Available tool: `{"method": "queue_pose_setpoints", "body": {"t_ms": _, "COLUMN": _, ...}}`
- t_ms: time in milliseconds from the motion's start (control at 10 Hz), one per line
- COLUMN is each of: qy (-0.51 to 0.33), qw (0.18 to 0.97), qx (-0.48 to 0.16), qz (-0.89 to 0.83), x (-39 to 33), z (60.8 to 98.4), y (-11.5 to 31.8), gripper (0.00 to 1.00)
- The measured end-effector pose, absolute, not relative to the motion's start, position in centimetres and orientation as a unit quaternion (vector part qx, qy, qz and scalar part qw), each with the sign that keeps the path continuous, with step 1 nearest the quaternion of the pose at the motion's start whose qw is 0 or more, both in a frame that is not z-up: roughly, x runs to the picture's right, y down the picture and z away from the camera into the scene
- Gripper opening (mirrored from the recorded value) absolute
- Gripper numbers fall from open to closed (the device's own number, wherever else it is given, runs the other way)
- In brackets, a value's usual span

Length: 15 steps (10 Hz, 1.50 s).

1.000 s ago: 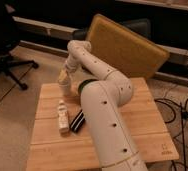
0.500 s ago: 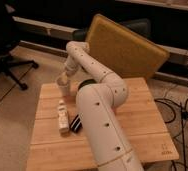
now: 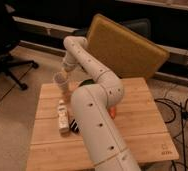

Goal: Place the ceramic cup in the ceramic bowl

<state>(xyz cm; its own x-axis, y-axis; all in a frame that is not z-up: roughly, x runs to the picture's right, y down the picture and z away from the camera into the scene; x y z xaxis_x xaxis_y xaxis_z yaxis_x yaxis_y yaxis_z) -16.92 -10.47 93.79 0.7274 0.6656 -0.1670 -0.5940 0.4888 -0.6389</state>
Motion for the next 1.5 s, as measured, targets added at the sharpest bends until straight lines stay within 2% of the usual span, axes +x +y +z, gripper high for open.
{"method": "queue_pose_setpoints", "body": {"t_ms": 300, "qy": -0.056, "qw": 0.871, "qx": -0.301, "qz": 0.384, "x": -16.2, "z": 90.8, "y": -15.7, "gripper": 0.00}}
{"method": "queue_pose_setpoints", "body": {"t_ms": 400, "qy": -0.053, "qw": 0.867, "qx": -0.279, "qz": 0.410, "x": -14.8, "z": 90.0, "y": -17.8, "gripper": 0.00}}
{"method": "queue_pose_setpoints", "body": {"t_ms": 700, "qy": -0.028, "qw": 0.842, "qx": -0.235, "qz": 0.485, "x": -8.9, "z": 89.0, "y": -20.5, "gripper": 0.00}}
{"method": "queue_pose_setpoints", "body": {"t_ms": 900, "qy": -0.010, "qw": 0.825, "qx": -0.227, "qz": 0.518, "x": -6.1, "z": 88.5, "y": -19.9, "gripper": 0.00}}
{"method": "queue_pose_setpoints", "body": {"t_ms": 1500, "qy": 0.050, "qw": 0.790, "qx": -0.247, "qz": 0.558, "x": -2.8, "z": 84.8, "y": -11.9, "gripper": 0.00}}
